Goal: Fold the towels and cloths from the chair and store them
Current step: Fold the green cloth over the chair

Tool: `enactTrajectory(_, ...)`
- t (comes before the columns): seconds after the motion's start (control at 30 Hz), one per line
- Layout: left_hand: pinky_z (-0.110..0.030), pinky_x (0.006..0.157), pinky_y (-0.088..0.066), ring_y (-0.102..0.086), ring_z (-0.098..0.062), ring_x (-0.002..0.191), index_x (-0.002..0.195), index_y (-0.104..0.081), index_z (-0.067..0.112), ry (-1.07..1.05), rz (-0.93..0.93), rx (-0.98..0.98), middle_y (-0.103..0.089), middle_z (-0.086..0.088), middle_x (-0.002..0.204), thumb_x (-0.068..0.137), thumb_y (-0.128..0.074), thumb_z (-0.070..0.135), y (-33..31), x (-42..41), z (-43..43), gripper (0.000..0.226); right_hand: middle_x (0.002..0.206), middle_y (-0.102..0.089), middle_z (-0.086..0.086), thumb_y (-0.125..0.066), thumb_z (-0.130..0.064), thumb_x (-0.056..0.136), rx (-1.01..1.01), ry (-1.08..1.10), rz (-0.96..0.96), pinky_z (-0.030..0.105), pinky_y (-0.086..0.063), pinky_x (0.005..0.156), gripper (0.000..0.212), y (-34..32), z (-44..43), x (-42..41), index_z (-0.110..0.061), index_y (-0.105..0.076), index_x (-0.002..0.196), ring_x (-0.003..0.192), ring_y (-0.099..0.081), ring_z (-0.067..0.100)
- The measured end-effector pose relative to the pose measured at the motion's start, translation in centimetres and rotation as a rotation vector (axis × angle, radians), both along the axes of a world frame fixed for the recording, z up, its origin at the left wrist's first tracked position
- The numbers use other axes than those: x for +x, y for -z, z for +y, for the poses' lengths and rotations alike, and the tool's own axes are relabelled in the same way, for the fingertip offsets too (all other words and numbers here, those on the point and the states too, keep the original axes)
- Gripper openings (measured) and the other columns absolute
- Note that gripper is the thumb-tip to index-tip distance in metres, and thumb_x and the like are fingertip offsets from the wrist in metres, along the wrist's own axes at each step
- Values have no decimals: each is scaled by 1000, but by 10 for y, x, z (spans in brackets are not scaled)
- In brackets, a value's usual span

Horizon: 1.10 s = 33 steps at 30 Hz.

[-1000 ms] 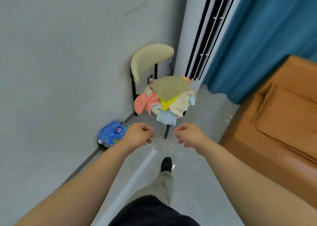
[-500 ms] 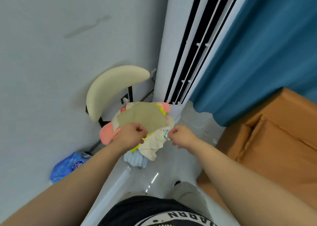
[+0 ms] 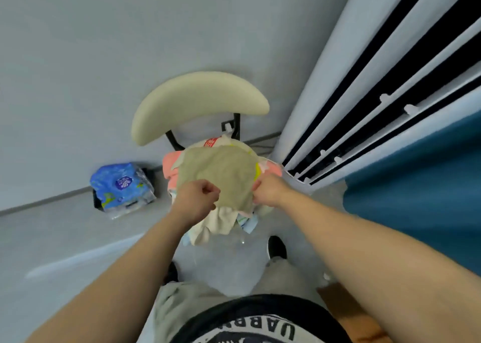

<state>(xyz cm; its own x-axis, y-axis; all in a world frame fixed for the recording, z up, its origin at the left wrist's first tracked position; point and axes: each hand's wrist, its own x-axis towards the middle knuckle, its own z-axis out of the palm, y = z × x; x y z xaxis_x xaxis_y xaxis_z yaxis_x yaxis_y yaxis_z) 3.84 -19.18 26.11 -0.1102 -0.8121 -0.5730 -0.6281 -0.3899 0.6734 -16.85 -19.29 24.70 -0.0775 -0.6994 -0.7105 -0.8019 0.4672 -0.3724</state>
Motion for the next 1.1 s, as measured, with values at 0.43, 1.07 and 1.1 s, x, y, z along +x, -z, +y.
enactTrajectory(0.43, -30, 67, -51, -69, -8, 66, 92, -68, 24, -345, 38, -223, -70, 12, 87, 92, -60, 11, 153, -74, 51, 15, 124, -55, 6, -56, -1, 85, -294, -515, 63, 37, -50, 81, 43, 132, -22, -28, -19, -62, 123, 109, -58, 28)
enactTrajectory(1.07, -24, 60, -46, -70, -10, 71, 89, -67, 27, -441, -69, -724, -69, 15, 88, 86, -61, 15, 262, -119, 196, 14, 137, -51, 2, -64, -25, 93, -982, -466, 37, 33, -46, 87, 40, 234, 109, -84, -28, -57, 132, 119, -55, 26)
enactTrajectory(1.1, -27, 65, -49, -71, -12, 74, 89, -67, 28, -424, -82, -739, -69, 15, 88, 86, -62, 17, 259, -119, 194, 12, 138, -51, 2, -65, -25, 92, -955, -475, 34, 32, -45, 86, 41, 232, 110, -83, -27, -57, 133, 119, -55, 25)
